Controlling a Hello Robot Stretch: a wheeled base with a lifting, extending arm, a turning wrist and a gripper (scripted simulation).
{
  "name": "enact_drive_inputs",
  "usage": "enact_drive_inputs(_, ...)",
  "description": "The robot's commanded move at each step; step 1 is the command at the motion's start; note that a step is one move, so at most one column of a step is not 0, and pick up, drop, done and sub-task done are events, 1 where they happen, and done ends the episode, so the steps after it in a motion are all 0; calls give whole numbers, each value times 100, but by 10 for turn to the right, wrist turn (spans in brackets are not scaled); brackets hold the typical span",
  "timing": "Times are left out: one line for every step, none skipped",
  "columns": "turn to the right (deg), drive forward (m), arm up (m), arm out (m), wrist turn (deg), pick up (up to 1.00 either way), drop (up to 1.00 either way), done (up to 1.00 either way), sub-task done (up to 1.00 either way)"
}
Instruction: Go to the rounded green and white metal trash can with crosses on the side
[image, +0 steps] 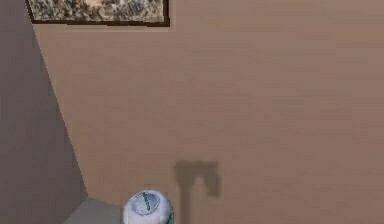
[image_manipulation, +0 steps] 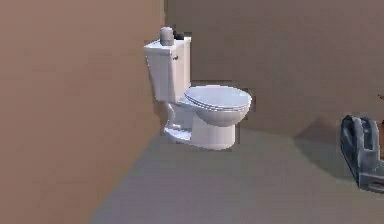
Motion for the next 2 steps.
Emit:
enact_drive_inputs(-150, 0, 0, 0, 0, 0, 0, 0, 0)
enact_drive_inputs(0, 0, 0, 0, 0, 0, 0, 100, 0)
